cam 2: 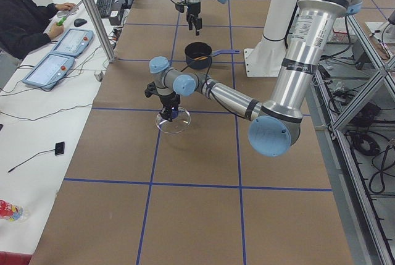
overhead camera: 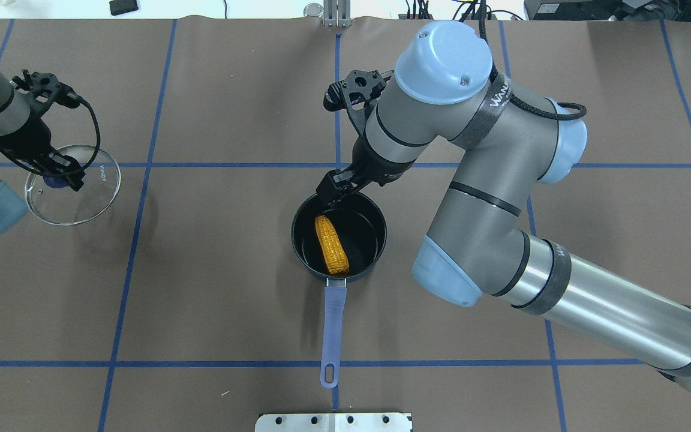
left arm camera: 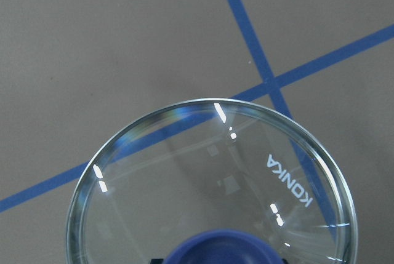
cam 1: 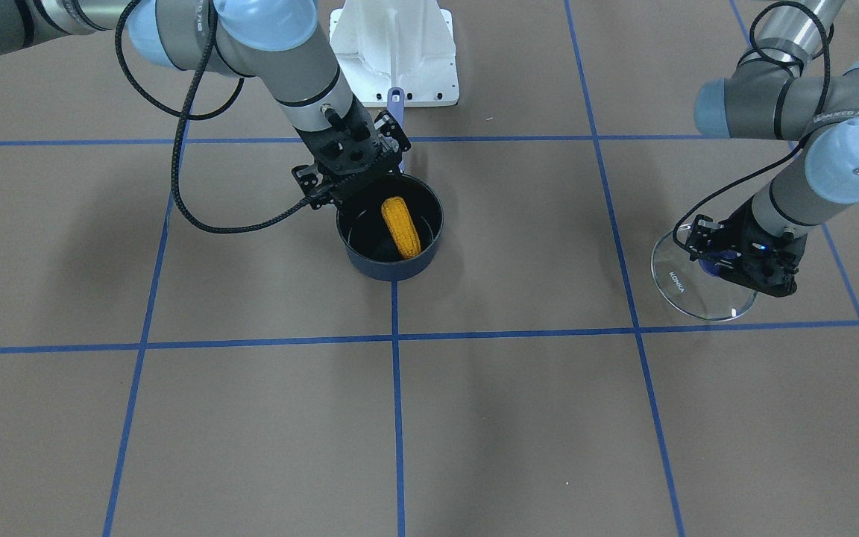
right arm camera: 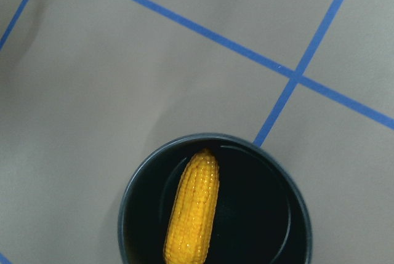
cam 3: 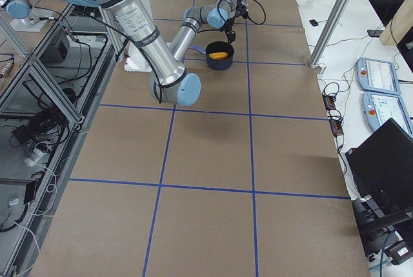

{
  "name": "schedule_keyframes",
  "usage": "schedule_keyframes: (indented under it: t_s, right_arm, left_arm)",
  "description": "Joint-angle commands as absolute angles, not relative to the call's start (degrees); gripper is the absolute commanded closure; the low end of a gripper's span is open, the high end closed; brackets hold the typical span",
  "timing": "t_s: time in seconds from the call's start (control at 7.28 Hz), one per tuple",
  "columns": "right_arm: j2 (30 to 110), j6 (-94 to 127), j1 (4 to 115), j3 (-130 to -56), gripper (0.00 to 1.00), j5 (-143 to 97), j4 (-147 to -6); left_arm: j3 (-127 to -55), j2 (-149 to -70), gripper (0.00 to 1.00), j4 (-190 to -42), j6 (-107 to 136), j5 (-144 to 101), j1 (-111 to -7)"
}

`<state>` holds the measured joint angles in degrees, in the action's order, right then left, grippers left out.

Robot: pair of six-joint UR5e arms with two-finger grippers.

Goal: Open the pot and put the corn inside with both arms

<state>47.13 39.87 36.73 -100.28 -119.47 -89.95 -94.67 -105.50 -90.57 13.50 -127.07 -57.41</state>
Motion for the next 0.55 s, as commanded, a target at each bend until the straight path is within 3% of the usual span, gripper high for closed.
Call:
schedule_keyframes:
  t_s: [0.0,0.41]
  right_arm:
    - [47.5,39.8,37.2,-100.3,0.0,-119.5,-89.9]
    - [48.2,39.7,37.2,-100.3,0.0,-119.5,-89.9]
  left_arm:
    - [-91.5,-105.3,0.46,-93.4,13.6,-131.4,-57.2]
    - [-90.5,-105.3,0.45,-94.0,13.6,-132.0,-56.3]
